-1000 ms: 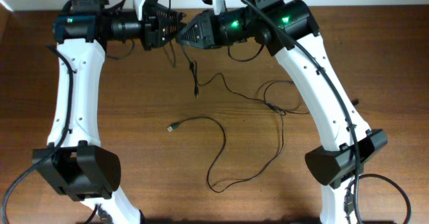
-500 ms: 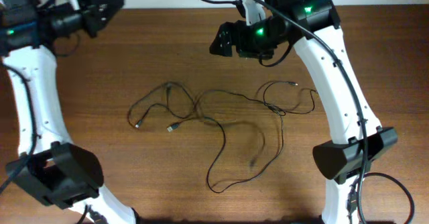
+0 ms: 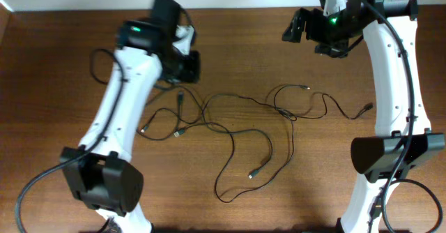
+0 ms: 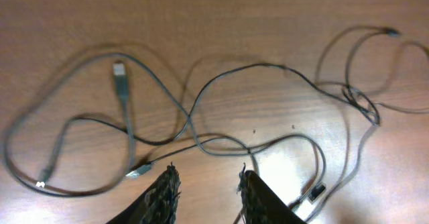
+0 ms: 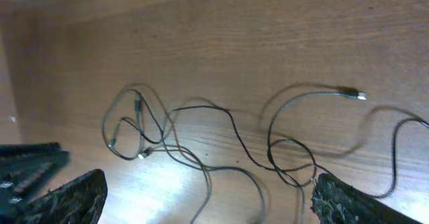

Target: Untangle cables

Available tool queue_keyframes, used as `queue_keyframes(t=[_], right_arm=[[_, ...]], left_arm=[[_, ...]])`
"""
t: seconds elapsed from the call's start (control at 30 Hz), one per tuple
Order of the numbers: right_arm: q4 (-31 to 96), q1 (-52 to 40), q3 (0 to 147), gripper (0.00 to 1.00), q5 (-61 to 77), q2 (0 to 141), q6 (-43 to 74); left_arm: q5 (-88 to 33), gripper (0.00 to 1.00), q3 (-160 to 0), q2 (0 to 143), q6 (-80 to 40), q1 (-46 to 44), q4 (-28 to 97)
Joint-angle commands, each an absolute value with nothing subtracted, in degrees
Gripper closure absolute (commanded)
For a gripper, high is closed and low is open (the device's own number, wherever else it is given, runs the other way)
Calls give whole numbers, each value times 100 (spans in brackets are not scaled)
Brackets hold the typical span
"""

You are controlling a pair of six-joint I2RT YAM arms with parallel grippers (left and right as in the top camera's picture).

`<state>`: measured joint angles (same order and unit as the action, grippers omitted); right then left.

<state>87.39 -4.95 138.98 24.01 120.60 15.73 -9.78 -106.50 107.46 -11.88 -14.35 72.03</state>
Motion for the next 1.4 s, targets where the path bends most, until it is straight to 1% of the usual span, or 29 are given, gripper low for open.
queue_keyframes(t=[0.0, 0.03, 0.07, 0.1, 0.13, 0.17, 0.2, 0.23, 0.27, 0.43, 0.63, 0.7, 0.73, 0.77, 0.83, 0.9, 0.97, 1.03, 1.1, 1.17, 1.2, 1.23, 1.27, 1.3, 1.37], right_arm=[[8785, -495, 13904, 1, 2176, 12038, 1369], [8801, -495, 13904, 1, 2176, 12038, 1367], [8829, -495, 13904, 1, 2176, 12038, 1367], [8851, -495, 13904, 1, 2174, 12038, 1367], [8871, -495, 13904, 1, 2169, 12038, 1343], [8910, -495, 13904, 1, 2174, 12038, 1232], [8967, -495, 13902, 1, 2139, 12038, 1221], [9011, -495, 13902, 1, 2036, 12038, 1221], [9048, -495, 13902, 1, 2018, 12038, 1219], [9089, -497, 13889, 1, 2005, 12038, 1219], [9135, -495, 13880, 1, 1964, 12038, 1094], [9155, -495, 13878, 1, 1962, 12038, 1090], [9155, -495, 13880, 1, 1962, 12038, 1090], [9153, -495, 13880, 1, 1962, 12038, 1090], [9155, -495, 13878, 1, 1962, 12038, 1090], [9155, -495, 13880, 1, 1962, 12038, 1087], [9155, -495, 13880, 1, 1852, 12038, 1090], [9155, -495, 13878, 1, 1855, 12038, 1087], [9155, -495, 13878, 1, 1855, 12038, 1090], [9155, -495, 13878, 1, 1857, 12038, 1090], [9157, -497, 13880, 1, 1857, 12038, 1090], [9157, -497, 13878, 1, 1857, 12038, 1090], [9155, -495, 13878, 1, 1857, 12038, 1090], [9155, -497, 13880, 1, 1857, 12038, 1090], [9155, -543, 13878, 1, 1857, 12038, 1090]], left_arm=[[-357, 62, -9692, 10639, -2569, -2117, 6587], [-355, 59, -9369, 10639, -2617, -2294, 6202], [-353, 62, -9024, 10639, -2633, -2445, 5752], [-353, 67, -8722, 10643, -2637, -2539, 5380], [-344, 70, -8541, 10643, -2714, -2580, 5177], [-198, 71, -8278, 10643, -3033, -2600, 4963], [272, 68, -8001, 10643, -3614, -2600, 4851], [742, 61, -7697, 10654, -4051, -2600, 4709], [805, 60, -7518, 10661, -4073, -2600, 4556], [799, 59, -7144, 11065, -4073, -2600, 3876], [779, 62, -7144, 11480, -4073, -2600, 3695], [777, 78, -7144, 11480, -4073, -2600, 3664], [775, 93, -7153, 11476, -4073, -2600, 3656], [773, 100, -7190, 11472, -4071, -2600, 3682], [733, 100, -7553, 11246, -3938, -2598, 4198], [731, 100, -8095, 10831, -3312, -2598, 4687], [596, 100, -8921, 10158, -2318, -2593, 5231], [517, 100, -9859, 9419, -1774, -2451, 5710], [519, 100, -10606, 8746, -1406, -2047, 5951], [585, 100, -11008, 8047, -1313, -1149, 5918], [582, 100, -11074, 7769, -1315, -539, 5861], [582, 100, -11076, 7472, -1317, 384, 5798], [582, 100, -11076, 7352, -1315, 1039, 5780], [580, 100, -11074, 7303, -1317, 1822, 5754], [576, 100, -11074, 7408, -1319, 3074, 5655]])
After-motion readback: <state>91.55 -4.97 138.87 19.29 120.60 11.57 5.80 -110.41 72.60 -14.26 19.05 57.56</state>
